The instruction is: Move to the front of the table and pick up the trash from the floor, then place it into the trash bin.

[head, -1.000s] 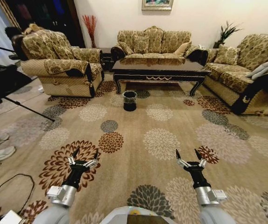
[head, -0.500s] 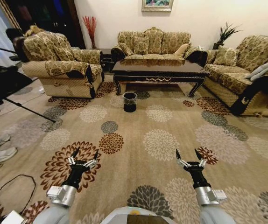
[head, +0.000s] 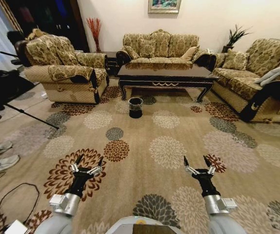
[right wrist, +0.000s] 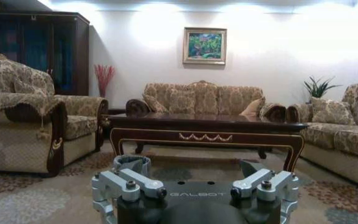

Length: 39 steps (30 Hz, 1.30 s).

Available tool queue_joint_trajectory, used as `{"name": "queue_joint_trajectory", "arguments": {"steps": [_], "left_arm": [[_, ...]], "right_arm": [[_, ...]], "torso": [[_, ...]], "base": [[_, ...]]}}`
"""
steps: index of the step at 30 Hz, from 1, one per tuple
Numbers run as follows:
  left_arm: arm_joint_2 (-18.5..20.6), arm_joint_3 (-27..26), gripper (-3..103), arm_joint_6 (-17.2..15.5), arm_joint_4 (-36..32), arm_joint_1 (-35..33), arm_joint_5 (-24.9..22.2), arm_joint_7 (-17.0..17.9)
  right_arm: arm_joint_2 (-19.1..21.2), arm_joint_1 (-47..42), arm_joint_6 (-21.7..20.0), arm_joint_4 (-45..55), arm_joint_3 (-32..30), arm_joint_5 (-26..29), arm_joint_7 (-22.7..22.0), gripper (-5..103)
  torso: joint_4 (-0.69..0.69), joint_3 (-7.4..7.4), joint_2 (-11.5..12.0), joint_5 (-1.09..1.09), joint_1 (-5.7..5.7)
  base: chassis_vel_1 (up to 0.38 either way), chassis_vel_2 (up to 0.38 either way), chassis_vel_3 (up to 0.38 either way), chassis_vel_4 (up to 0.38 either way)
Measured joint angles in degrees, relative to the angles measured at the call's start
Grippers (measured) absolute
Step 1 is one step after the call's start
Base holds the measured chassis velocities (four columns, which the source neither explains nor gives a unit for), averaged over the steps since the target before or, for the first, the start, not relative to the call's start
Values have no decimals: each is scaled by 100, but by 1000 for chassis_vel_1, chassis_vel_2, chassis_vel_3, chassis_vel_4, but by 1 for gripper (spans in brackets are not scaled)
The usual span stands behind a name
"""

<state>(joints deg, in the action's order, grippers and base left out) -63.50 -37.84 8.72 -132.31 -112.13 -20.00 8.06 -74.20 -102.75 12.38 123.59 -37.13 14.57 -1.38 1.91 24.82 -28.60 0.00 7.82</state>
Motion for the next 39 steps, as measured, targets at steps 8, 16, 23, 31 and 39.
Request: {"name": "queue_joint_trajectory", "arguments": {"steps": [8, 16, 23, 31, 39], "left_arm": [[0, 0, 100, 0, 0, 0, 0, 0], [0, 0, 100, 0, 0, 0, 0, 0], [0, 0, 100, 0, 0, 0, 0, 0], [0, 0, 100, 0, 0, 0, 0, 0], [0, 0, 100, 0, 0, 0, 0, 0]], "right_arm": [[0, 0, 0, 0, 0, 0, 0, 100], [0, 0, 0, 0, 0, 0, 0, 100], [0, 0, 0, 0, 0, 0, 0, 100], [0, 0, 0, 0, 0, 0, 0, 100], [0, 0, 0, 0, 1, 0, 0, 100]], "torso": [[0, 85, -146, 0, 59], [0, 187, -309, 0, 119], [0, 303, -506, 0, 201], [0, 374, -625, 0, 247], [0, 474, -795, 0, 319]], "base": [[0, 0, 0, 0], [0, 0, 0, 0], [0, 0, 0, 0], [0, 0, 0, 0], [0, 0, 0, 0]]}}
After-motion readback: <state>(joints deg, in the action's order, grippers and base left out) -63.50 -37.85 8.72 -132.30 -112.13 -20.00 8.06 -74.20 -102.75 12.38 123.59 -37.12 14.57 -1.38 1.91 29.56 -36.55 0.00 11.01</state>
